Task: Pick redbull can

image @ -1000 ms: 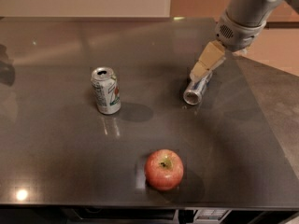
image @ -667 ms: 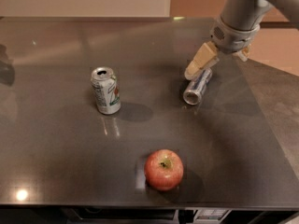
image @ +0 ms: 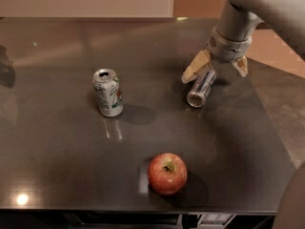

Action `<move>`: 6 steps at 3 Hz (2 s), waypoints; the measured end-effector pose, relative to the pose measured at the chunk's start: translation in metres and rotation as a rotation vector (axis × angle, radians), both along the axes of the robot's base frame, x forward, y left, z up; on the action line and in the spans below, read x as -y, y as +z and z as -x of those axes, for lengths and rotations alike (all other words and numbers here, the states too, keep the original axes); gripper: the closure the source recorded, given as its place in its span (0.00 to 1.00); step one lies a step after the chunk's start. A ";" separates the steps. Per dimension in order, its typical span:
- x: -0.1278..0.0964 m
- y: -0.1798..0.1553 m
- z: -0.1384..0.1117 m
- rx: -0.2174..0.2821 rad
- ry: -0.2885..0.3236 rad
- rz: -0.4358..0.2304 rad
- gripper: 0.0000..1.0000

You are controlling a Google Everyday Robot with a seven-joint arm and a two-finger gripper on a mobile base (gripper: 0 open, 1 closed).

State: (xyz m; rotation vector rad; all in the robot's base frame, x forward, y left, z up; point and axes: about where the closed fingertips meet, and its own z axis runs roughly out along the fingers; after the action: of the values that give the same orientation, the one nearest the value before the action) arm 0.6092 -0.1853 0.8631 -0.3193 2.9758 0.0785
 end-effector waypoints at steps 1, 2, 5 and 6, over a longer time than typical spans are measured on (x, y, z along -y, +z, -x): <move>-0.004 -0.017 -0.004 -0.042 -0.037 -0.008 0.00; -0.008 -0.026 -0.008 -0.069 -0.048 -0.013 0.18; -0.022 -0.009 -0.012 -0.046 0.024 -0.043 0.88; -0.032 0.009 -0.012 -0.020 0.104 -0.060 1.00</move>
Offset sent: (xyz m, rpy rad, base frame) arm 0.0082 0.0089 -0.0327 0.0144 0.1109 -0.0625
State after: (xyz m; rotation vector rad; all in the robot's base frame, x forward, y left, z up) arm 0.6216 -0.1534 0.8720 -0.4675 2.9681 0.1827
